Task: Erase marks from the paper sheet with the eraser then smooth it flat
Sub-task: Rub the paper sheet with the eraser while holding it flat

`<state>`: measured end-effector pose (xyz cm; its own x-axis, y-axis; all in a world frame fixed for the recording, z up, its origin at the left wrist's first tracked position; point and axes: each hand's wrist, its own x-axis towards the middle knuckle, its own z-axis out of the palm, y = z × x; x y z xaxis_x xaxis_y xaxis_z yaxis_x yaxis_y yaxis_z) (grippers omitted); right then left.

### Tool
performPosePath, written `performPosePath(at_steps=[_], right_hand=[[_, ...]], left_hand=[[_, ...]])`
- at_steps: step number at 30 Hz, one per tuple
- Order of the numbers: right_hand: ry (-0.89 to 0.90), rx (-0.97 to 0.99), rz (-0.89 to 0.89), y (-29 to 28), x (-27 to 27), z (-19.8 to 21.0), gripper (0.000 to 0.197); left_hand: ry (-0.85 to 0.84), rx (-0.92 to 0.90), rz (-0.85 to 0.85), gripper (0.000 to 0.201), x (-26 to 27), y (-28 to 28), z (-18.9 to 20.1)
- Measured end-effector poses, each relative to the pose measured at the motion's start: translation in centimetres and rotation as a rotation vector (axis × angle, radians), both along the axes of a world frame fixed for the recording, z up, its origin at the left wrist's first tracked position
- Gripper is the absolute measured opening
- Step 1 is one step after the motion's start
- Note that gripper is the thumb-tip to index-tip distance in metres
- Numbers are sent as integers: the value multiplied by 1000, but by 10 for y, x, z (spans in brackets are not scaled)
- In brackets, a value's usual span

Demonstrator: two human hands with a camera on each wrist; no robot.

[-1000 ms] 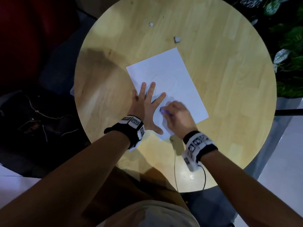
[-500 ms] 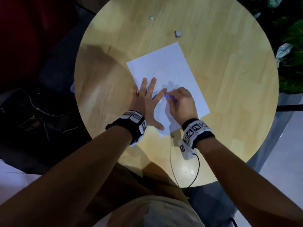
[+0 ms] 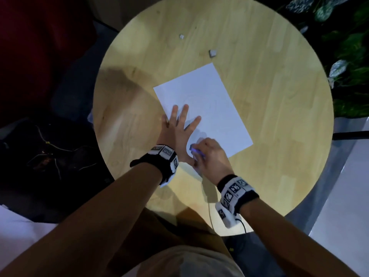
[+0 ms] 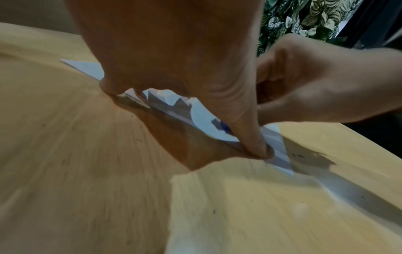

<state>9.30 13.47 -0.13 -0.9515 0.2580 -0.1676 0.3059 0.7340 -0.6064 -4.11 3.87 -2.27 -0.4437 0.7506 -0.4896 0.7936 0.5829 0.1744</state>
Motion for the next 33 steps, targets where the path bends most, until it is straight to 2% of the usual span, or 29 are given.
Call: performPosePath(at_steps=[2,3,5,7,10,12,13,16,18,21,23,25,27,29,33], right_hand=[[-11,-1,89,14,-7,4,13],[-8,36,78,27,-19,0,13],[27,116,-38,46,-40,-8,13],[38,101,-123,40,-35,-13,14],[9,14,1,5,-3,1,14],[-21,-8,108,11,-5,7,12],[-26,19,105,22,-15,4,12],[20,106,-83,48,-44,-11,13],[42,83,-109,40,-37,-16,15],[6,-10,19,11,0,-3,16],[-16,1,95,13,5,2,15],[-10,48,49,29,-14,-6,15],[17,111,-83,44,-34,-17,13],[27,98,-148,37,-31,-21,14],[-1,-1,-6,7,15,-4,14]], left_hand=[[-3,0,6,146,-1,1,-1],[-6,-13,1,148,-2,1,-1],[-9,-37,-15,150,-2,1,-1],[-17,-22,-12,150,-1,0,-1],[2,9,2,149,0,-1,-4],[9,9,8,149,-1,-1,-5],[4,5,8,150,-2,-1,-5],[-13,-2,0,151,-2,0,-6],[-12,3,-2,151,-2,-1,-6],[0,31,6,151,0,-2,-6],[6,28,7,151,-1,-2,-6],[10,12,3,150,-2,-1,-6],[-7,-1,-4,150,-3,0,-7],[-8,-9,-10,150,-1,0,-7],[28,18,2,151,0,-1,-7]])
